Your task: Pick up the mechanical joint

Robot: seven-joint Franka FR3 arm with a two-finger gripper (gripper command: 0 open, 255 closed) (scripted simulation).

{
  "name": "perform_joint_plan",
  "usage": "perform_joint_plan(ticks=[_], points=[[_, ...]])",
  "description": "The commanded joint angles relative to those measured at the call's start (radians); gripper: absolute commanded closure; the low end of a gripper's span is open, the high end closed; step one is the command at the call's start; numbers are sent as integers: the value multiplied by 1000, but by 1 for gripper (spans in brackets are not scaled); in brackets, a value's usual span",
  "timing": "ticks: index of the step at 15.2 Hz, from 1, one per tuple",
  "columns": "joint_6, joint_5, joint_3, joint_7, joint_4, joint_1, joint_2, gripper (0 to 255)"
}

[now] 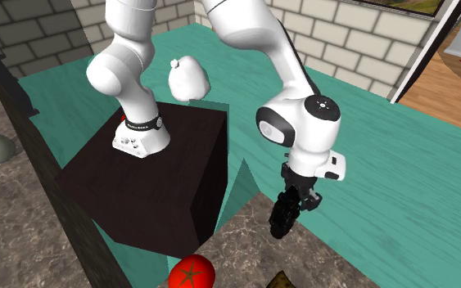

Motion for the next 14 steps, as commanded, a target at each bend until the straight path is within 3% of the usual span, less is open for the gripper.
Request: perform_joint_plan(ticks=[1,14], points=[[-19,-13,-10,9,0,6,-20,255],[-134,-91,-57,66,3,41,-139,255]])
